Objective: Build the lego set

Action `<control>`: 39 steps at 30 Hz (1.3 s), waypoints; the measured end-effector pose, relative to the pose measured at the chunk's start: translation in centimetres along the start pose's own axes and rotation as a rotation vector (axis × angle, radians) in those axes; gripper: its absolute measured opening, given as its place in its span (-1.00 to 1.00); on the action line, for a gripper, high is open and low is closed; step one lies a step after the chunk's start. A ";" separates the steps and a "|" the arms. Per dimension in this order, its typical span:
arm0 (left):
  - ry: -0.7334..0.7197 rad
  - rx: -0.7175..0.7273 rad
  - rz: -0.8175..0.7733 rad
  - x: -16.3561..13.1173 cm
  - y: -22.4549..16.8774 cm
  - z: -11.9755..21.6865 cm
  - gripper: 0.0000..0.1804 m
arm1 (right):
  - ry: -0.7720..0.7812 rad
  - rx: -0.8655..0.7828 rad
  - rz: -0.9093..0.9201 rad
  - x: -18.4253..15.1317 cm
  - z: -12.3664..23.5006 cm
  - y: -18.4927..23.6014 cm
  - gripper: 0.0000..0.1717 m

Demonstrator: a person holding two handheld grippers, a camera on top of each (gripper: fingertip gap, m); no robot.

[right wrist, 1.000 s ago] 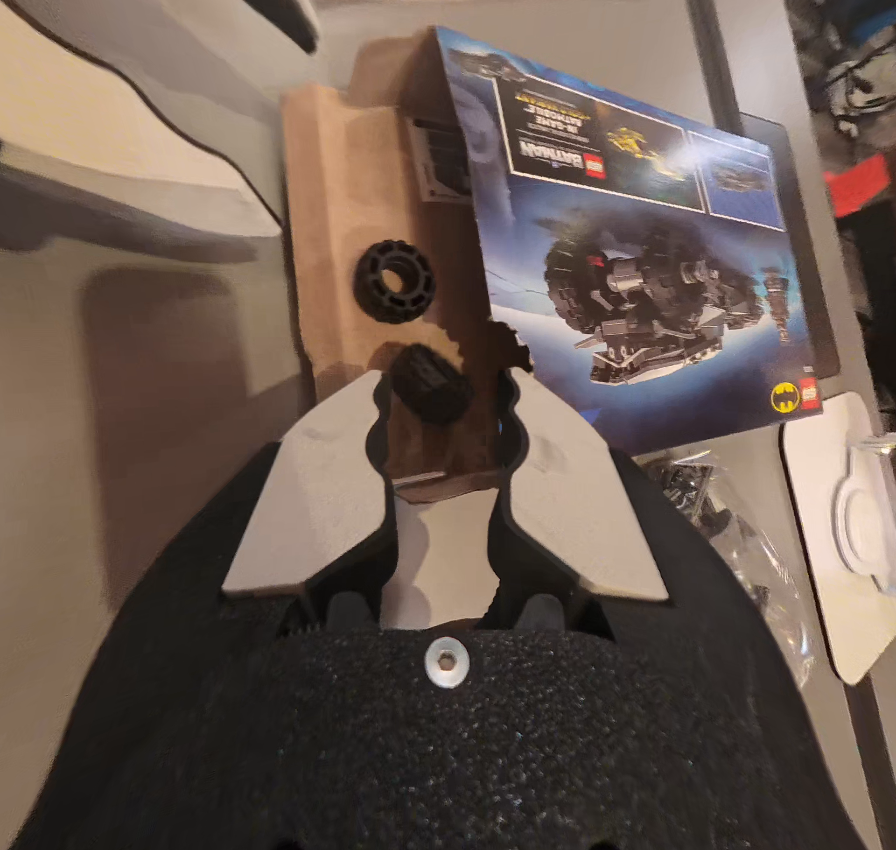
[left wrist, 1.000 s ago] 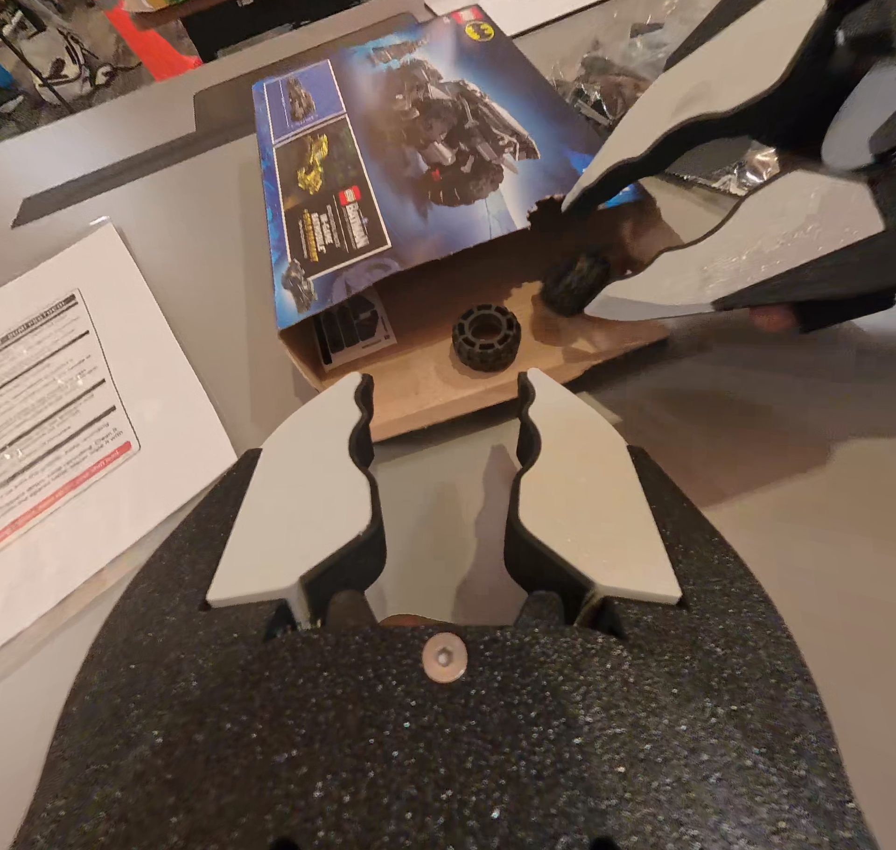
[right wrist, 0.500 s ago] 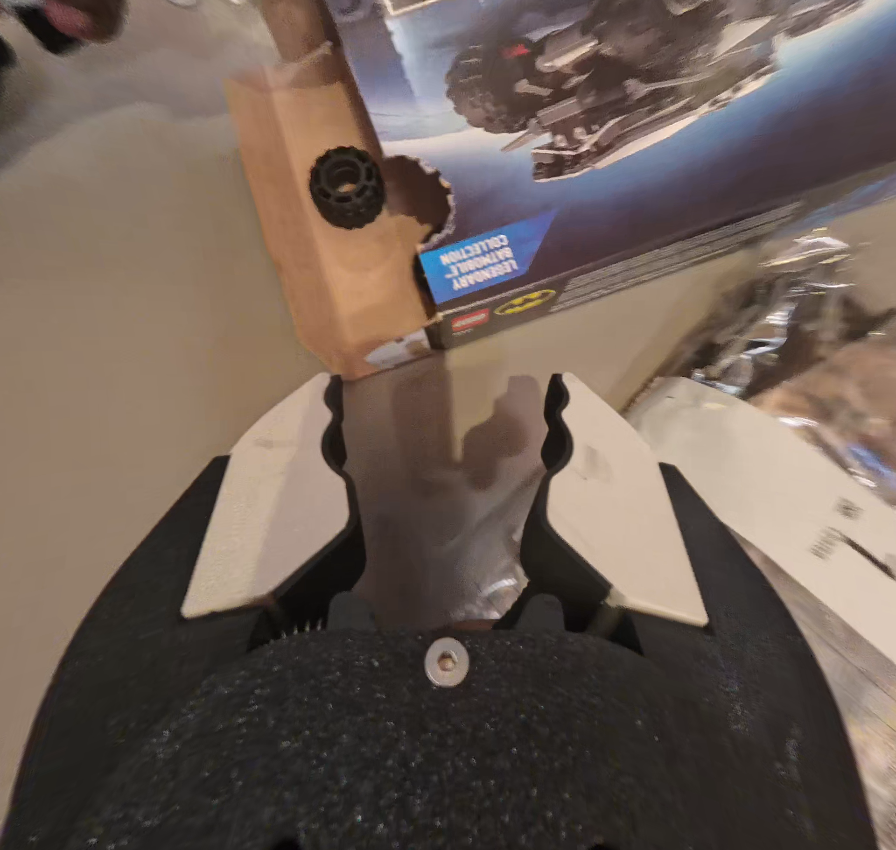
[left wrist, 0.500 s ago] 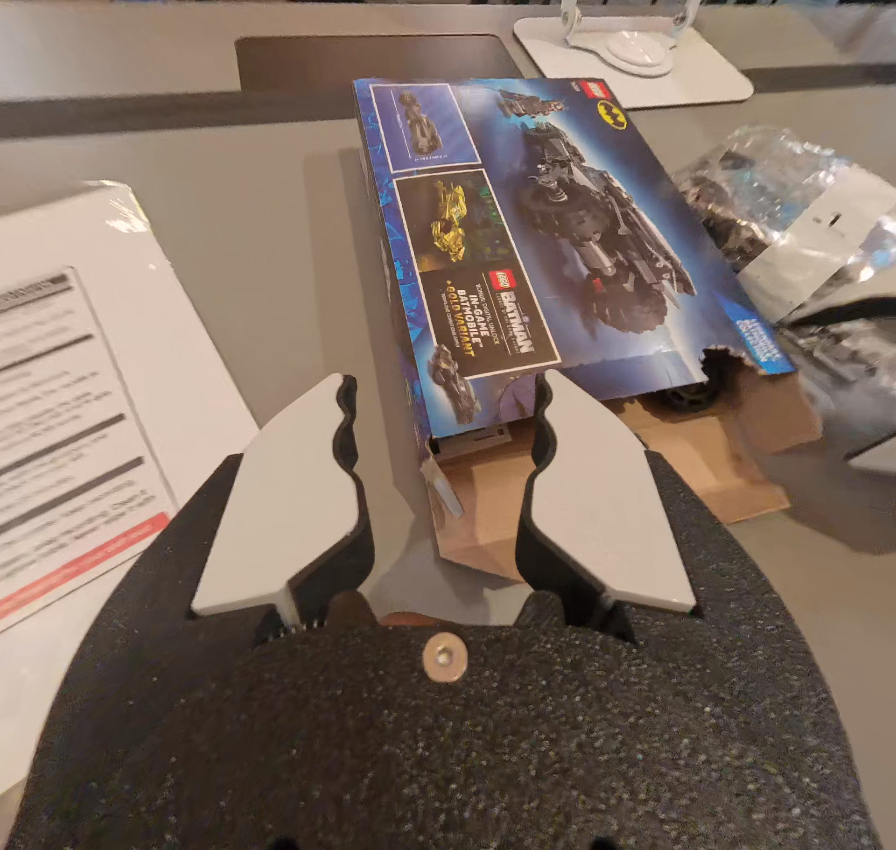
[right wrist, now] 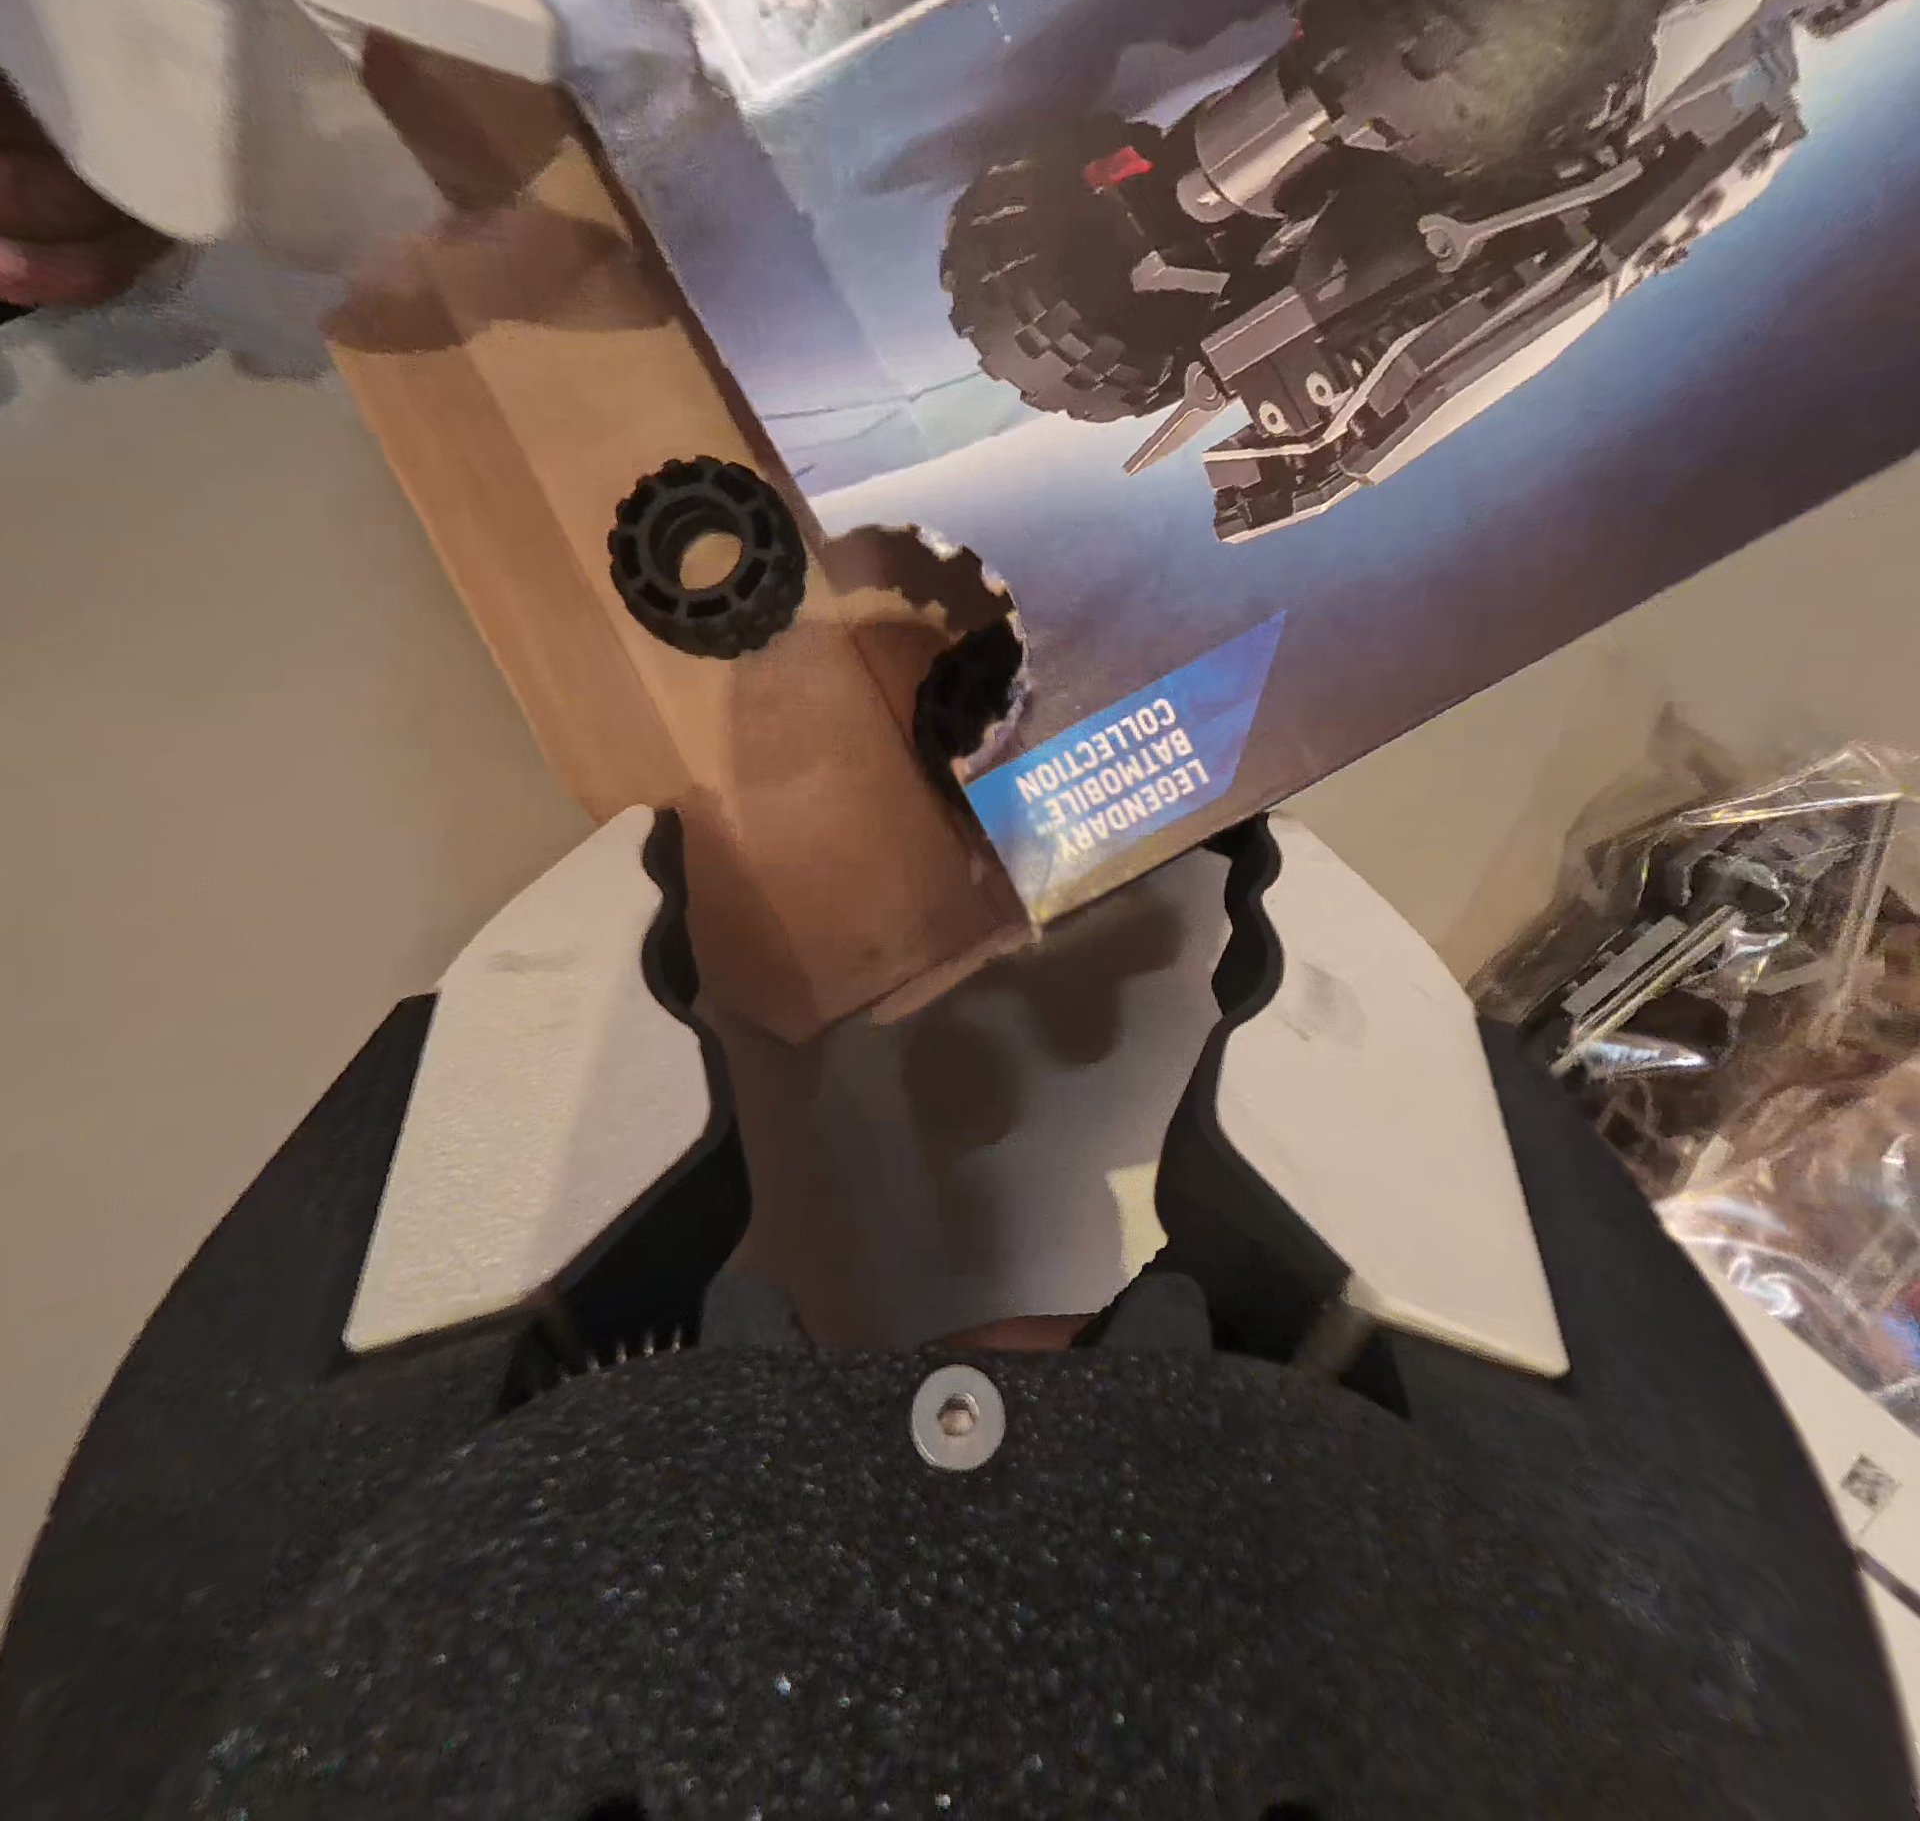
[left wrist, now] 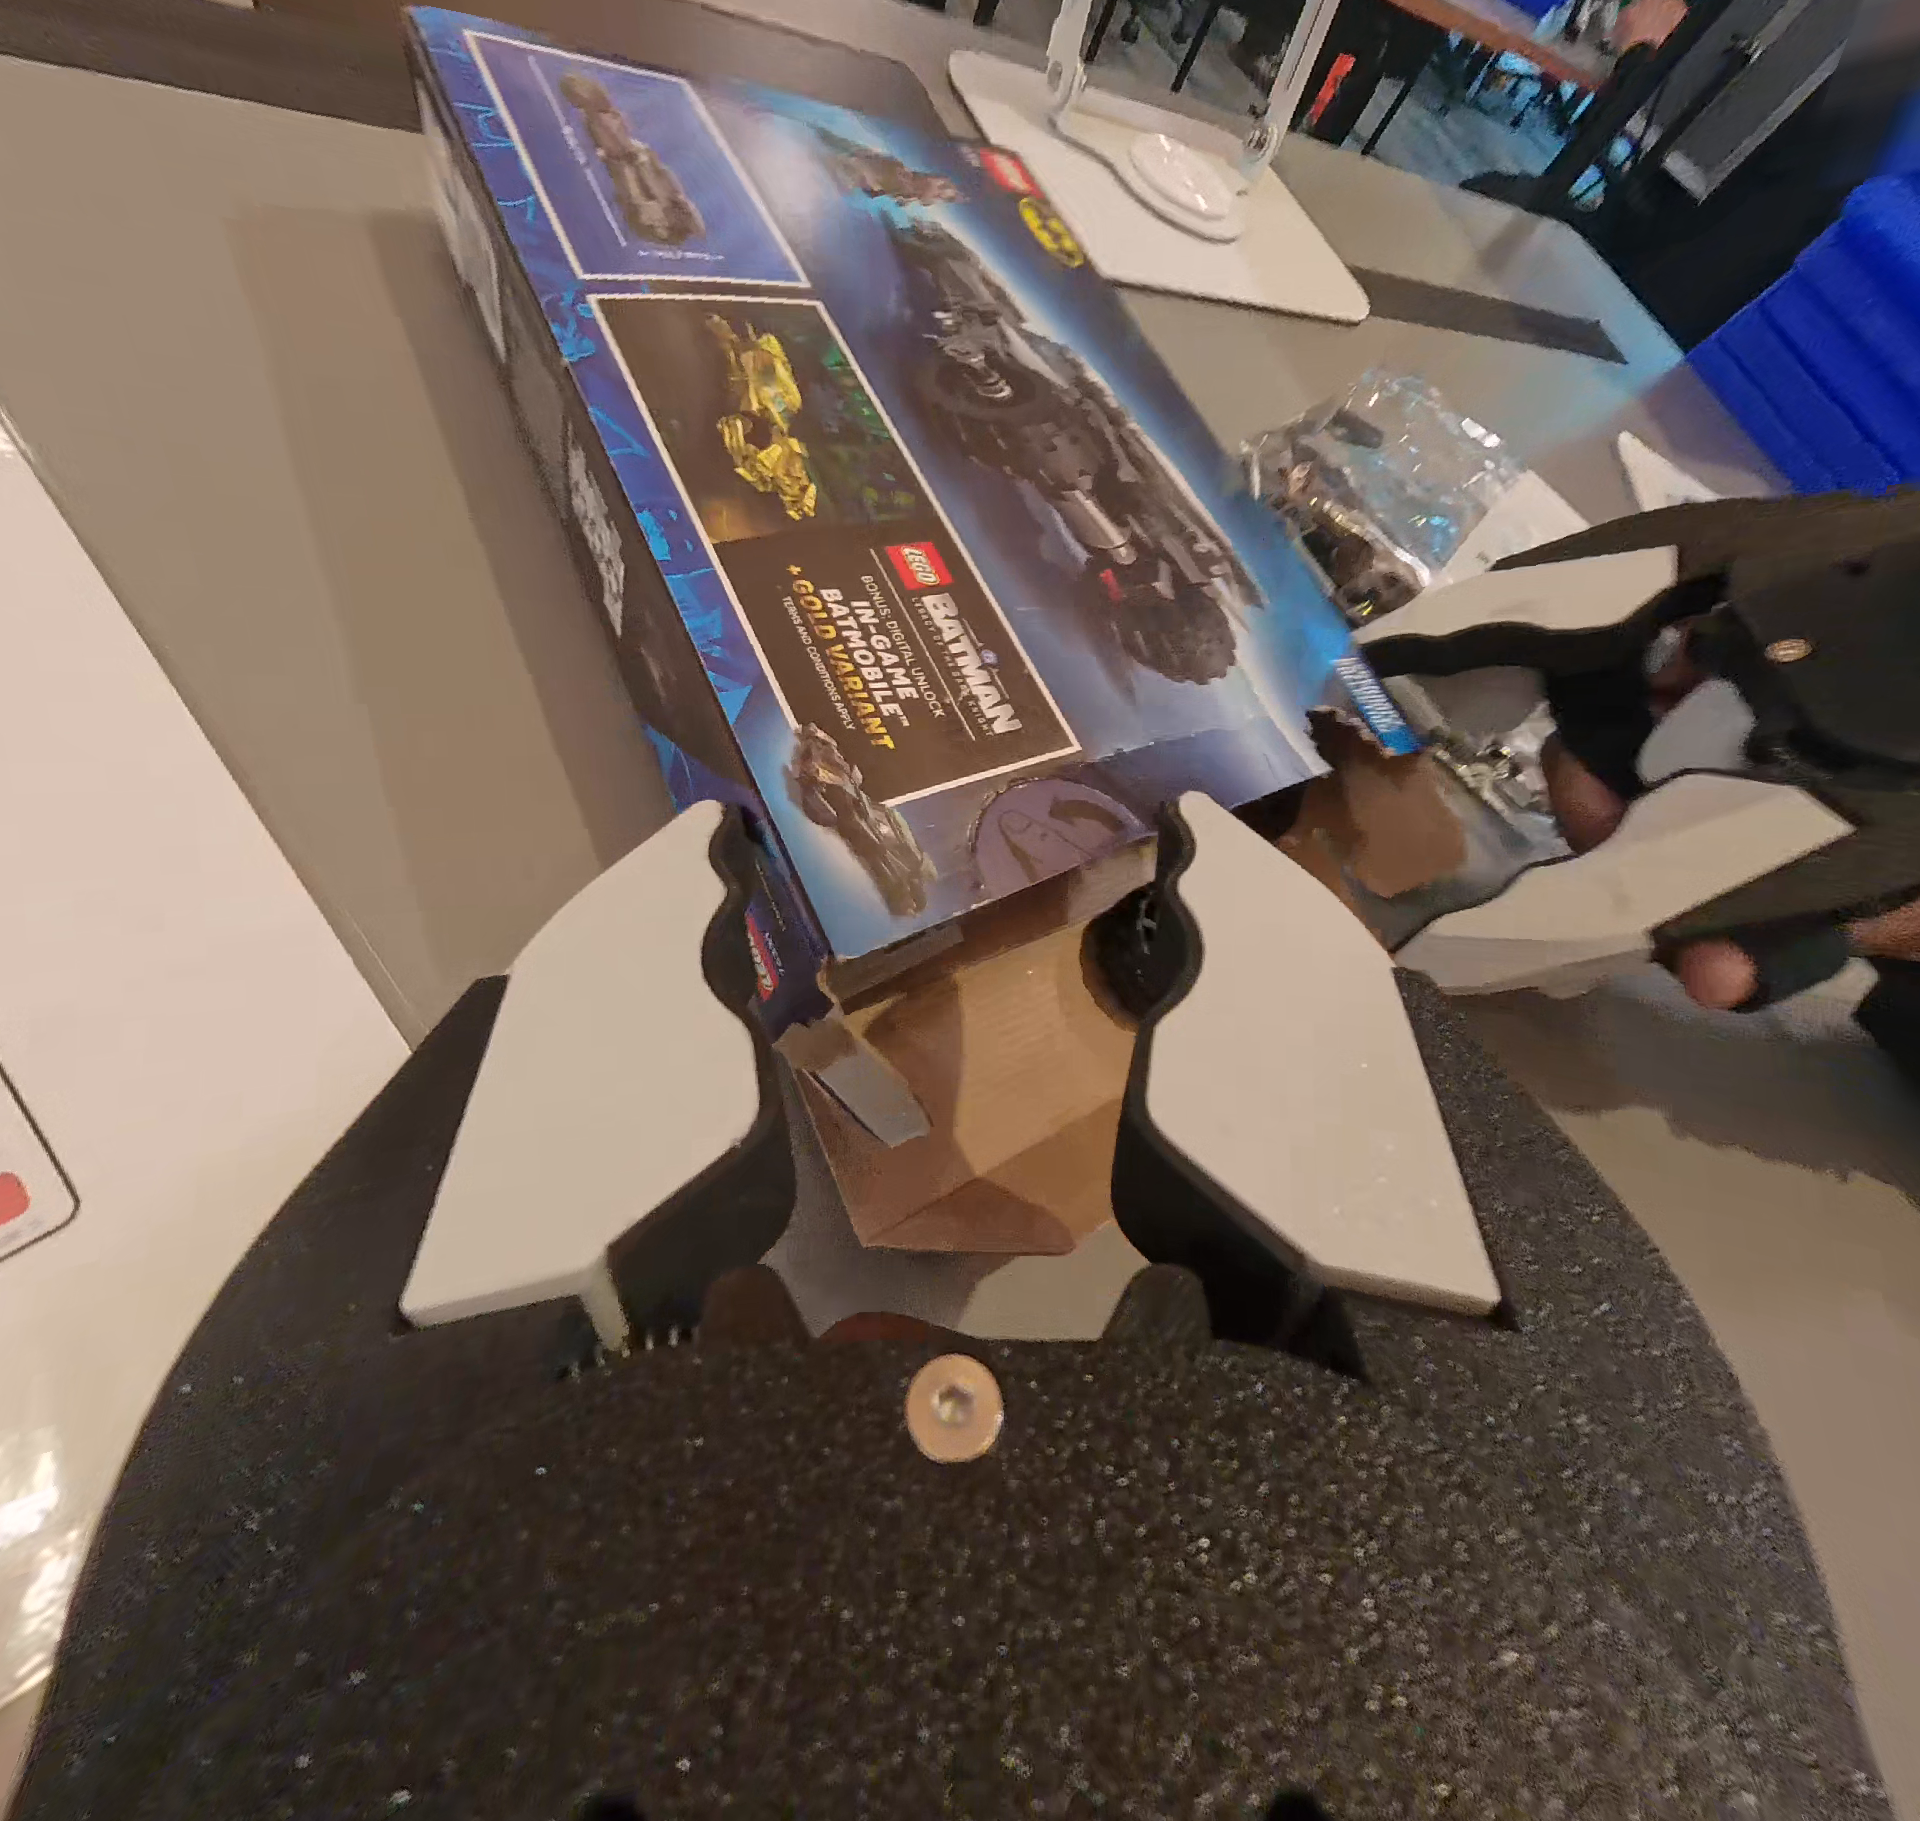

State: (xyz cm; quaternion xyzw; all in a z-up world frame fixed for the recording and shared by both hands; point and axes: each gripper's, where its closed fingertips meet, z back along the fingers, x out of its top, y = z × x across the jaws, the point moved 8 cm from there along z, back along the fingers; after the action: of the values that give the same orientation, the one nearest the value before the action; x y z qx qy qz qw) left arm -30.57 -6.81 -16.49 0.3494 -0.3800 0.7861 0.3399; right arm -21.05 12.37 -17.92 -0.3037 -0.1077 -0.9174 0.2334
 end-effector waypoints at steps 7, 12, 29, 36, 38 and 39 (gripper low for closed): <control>-0.065 0.101 0.016 0.2 0.2 2.3 -0.19 | -0.017 0.045 -0.012 2.4 -2.0 -0.4 0.21; -0.066 0.160 0.075 -0.9 2.0 2.9 -0.17 | -0.013 0.027 0.013 4.9 -4.2 -0.3 0.23; -0.181 0.482 -0.356 2.9 -4.1 5.0 -0.15 | -0.180 -0.002 0.110 1.7 2.4 0.7 -0.03; -0.242 -0.110 -0.414 5.9 -16.6 -3.0 -0.16 | -0.181 -0.214 0.183 -6.9 9.9 -4.2 -0.12; -0.243 -0.260 -0.383 5.8 -20.5 -6.2 -0.17 | -0.190 -0.253 0.123 -10.0 12.6 -7.2 -0.13; -0.236 -0.324 -0.363 5.5 -22.4 -8.0 -0.17 | -0.203 -0.284 0.092 -11.5 13.9 -8.8 -0.12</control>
State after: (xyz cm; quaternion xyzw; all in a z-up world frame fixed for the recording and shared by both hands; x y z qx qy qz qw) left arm -17.86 12.09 -7.72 0.4420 -0.4691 0.5951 0.4800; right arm -10.21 28.89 -14.38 -0.4292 0.0140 -0.8765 0.2177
